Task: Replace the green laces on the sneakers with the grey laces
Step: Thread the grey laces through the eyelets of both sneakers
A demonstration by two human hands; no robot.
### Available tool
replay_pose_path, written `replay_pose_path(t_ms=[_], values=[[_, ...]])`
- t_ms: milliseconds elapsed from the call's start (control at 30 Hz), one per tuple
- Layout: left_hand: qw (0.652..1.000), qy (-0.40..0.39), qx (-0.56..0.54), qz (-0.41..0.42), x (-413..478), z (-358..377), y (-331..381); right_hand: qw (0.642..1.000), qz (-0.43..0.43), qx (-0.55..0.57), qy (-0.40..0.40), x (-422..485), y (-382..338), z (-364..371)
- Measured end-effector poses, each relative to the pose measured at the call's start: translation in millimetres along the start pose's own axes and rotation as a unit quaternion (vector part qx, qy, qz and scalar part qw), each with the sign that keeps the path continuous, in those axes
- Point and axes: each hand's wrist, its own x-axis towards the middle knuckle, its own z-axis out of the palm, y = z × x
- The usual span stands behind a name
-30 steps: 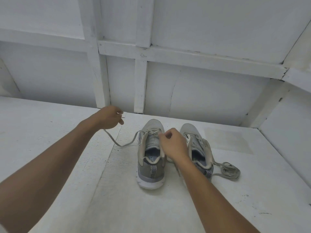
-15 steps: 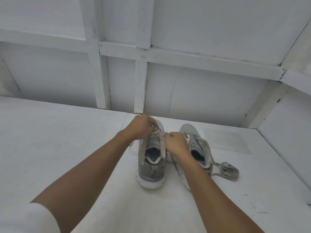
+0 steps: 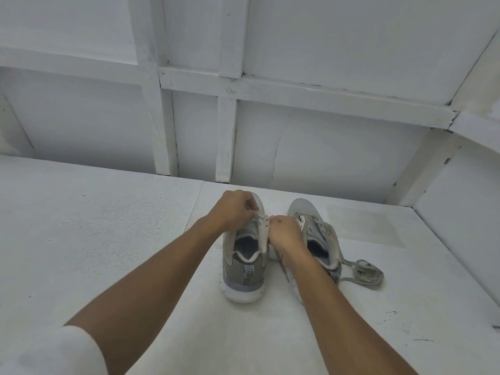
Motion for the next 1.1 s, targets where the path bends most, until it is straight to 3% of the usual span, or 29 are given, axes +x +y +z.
replay_pose_path(t_ms=[1100], values=[[1.0,-0.011,-0.01,0.014,7,12,3,1.0,-0.013,0.004,-0.021,-1,-1,-4]])
